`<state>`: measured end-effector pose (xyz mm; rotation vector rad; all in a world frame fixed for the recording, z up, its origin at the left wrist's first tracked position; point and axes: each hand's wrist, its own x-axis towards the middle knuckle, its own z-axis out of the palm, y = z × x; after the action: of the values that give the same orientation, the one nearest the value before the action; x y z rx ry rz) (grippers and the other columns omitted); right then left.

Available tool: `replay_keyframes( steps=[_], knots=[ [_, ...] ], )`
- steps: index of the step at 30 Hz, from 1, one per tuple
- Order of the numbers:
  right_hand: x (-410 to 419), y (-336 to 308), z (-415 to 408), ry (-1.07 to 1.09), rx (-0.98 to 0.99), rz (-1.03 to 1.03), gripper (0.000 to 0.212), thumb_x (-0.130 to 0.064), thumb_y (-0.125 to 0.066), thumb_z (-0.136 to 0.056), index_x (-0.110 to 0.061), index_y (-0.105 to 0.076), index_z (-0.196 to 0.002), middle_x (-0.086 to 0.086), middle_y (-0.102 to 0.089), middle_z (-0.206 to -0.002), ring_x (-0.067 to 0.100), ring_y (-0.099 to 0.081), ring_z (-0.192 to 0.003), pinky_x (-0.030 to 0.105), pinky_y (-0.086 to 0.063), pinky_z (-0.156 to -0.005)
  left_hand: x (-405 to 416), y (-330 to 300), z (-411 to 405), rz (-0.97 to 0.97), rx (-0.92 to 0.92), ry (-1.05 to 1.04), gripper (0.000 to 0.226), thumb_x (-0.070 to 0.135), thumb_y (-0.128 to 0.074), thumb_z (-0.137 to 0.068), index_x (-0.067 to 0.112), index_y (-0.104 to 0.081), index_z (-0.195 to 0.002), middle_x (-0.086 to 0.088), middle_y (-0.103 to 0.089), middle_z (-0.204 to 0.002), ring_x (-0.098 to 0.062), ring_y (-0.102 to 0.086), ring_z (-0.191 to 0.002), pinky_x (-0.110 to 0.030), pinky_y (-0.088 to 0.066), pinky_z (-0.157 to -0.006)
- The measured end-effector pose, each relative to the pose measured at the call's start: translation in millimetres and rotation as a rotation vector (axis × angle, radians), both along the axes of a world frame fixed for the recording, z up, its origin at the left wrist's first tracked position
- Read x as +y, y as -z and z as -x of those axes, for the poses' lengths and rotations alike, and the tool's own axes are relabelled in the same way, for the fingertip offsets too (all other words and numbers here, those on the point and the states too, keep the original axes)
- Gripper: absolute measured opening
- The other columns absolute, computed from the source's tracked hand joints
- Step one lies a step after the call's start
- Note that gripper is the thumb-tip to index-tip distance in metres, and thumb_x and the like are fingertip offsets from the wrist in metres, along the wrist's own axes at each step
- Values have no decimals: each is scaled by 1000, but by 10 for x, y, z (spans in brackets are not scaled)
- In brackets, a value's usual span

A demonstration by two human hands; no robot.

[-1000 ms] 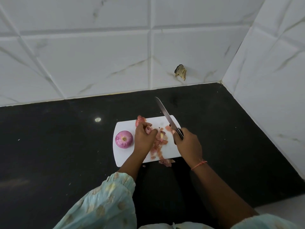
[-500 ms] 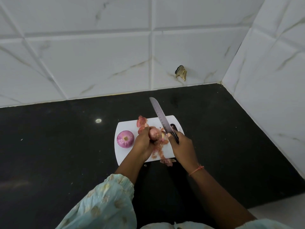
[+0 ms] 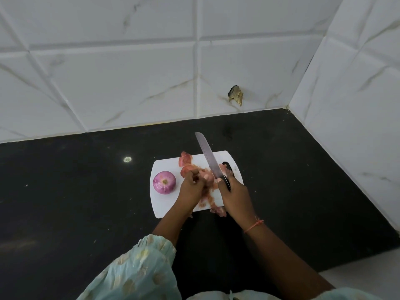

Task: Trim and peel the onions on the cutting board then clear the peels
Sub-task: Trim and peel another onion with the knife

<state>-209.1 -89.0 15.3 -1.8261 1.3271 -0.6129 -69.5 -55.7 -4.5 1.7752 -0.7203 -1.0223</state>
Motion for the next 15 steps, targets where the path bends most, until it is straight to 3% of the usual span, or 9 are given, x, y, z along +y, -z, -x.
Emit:
replay_keyframes(
  steps=[2,4,9,12,15],
  knots=[
    [-7,6,0,14,11,-2,36,-33,-45,-100,-7,-55,-122,6,-63,-78,11,-49,-56,36,-48,-63,13,14,19,78,-58,-30,28,21,-64,-98,16,-47,-120,6,-60,-110,-3,-61,-92,-16,-53,-74],
    [-10,14,2,15,23,-6,36,-34,-45,-99,-8,-55,-122,5,-64,-80,12,-51,-59,38,-50,-65,20,67,9,151,-99,-23,34,15,-73,-92,14,-49,-116,3,-60,-112,-4,-63,-97,-18,-55,-79],
    [-15,50,-2,62,21,-38,28,-33,-48,-99,-13,-61,-113,-3,-56,-67,10,-51,-55,35,-47,-57,40,172,-13,237,-337,83,35,8,-68,-93,20,-62,-126,0,-44,-130,-4,-54,-111,-4,-42,-92],
    [-9,44,-11,66,31,-23,32,-34,-47,-99,-19,-59,-124,-4,-57,-68,9,-51,-53,25,-39,-53,94,233,-6,289,-322,113,31,13,-69,-94,24,-60,-121,3,-50,-125,-6,-56,-112,-11,-47,-93],
    [-1,0,10,60,40,4,36,-35,-46,-99,-30,-53,-134,-3,-62,-73,12,-57,-56,26,-42,-53,129,298,-7,317,-308,110,29,14,-69,-94,31,-52,-111,6,-58,-112,-7,-62,-98,-23,-55,-82]
  ],
)
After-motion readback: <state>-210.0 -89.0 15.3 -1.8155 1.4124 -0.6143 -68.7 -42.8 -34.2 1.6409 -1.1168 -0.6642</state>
